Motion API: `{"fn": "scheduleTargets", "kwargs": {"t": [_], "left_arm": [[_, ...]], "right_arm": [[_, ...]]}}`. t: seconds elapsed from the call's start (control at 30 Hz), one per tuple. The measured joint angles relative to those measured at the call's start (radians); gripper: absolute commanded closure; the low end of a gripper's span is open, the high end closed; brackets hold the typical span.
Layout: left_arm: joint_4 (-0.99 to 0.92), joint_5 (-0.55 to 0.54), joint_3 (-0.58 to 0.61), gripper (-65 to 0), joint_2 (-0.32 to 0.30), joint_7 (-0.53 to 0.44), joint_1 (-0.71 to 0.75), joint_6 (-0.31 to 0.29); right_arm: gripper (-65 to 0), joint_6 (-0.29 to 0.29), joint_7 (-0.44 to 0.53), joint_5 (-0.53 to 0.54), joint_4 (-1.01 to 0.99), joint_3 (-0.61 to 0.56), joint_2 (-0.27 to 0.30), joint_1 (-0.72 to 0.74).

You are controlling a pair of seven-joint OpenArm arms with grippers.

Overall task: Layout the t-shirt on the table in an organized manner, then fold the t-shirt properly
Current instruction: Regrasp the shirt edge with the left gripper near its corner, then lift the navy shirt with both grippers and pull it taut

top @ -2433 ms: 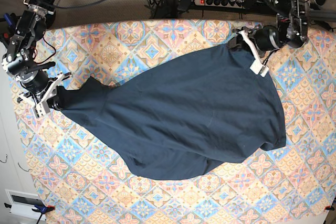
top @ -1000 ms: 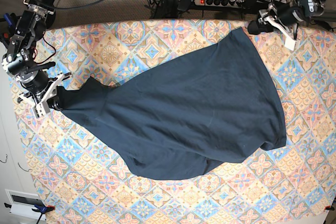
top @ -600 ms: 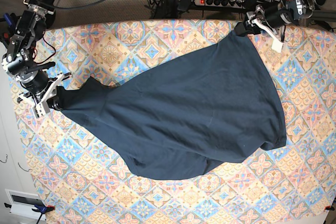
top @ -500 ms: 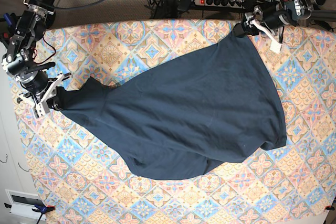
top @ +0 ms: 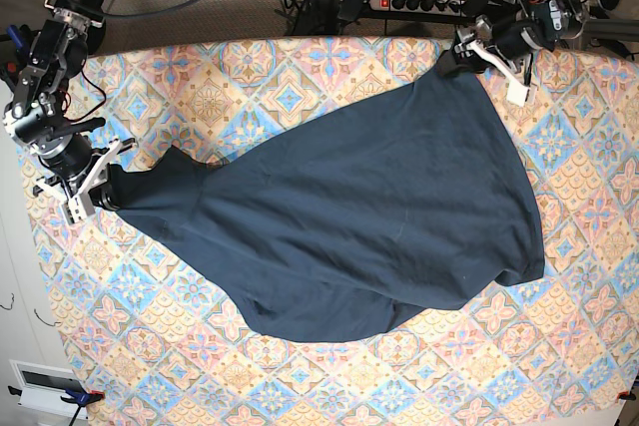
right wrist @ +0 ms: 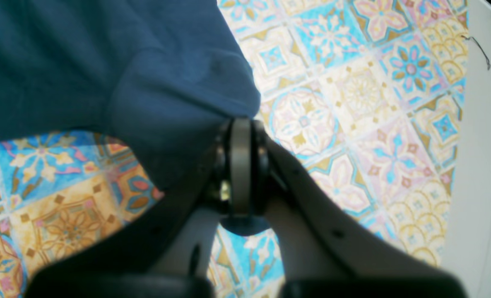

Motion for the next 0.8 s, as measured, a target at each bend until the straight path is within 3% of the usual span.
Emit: {"fn": "scheduleTargets", "kwargs": {"t": [0.1, 0.27, 0.3, 0.43, 0.5, 0.6, 0.8], "left_arm": [[0.0, 0.01, 0.0, -32.7, 0.027, -0.006, -0.019, 0.0], [-0.007, 0.032, 0.006, -2.2, 0.045, 0.016, -0.015, 0.004], [-0.009, 0.042, 0.007, 0.0, 0.045, 0.027, -0.015, 0.004], [-0.009, 0.031, -0.003, 0.0, 0.037, 0.027, -0.015, 0.006], [0.018, -0.027, -0.014, 0.0, 0.004, 0.045, -0.012, 0.005], [0.063, -0.123, -0.115, 0.0, -0.042, 0.027, -0.016, 0.005], [0.074, -0.213, -0.271, 0.0, -0.154, 0.039, -0.048, 0.004]], "right_arm": [[-0.4, 0.0, -0.002, -0.001, 0.0, 0.0, 0.0, 0.0], [-0.4, 0.0, -0.001, 0.0, 0.002, 0.0, 0.0, 0.0], [-0.4, 0.0, -0.001, 0.0, 0.002, 0.0, 0.0, 0.0], [-0.4, 0.0, -0.001, 0.0, 0.002, 0.0, 0.0, 0.0], [-0.4, 0.0, 0.0, 0.0, 0.002, 0.0, 0.0, 0.0], [-0.4, 0.0, -0.001, 0.0, 0.002, 0.001, 0.0, -0.001], [-0.4, 0.0, -0.004, 0.007, 0.005, 0.0, 0.0, -0.004]]}}
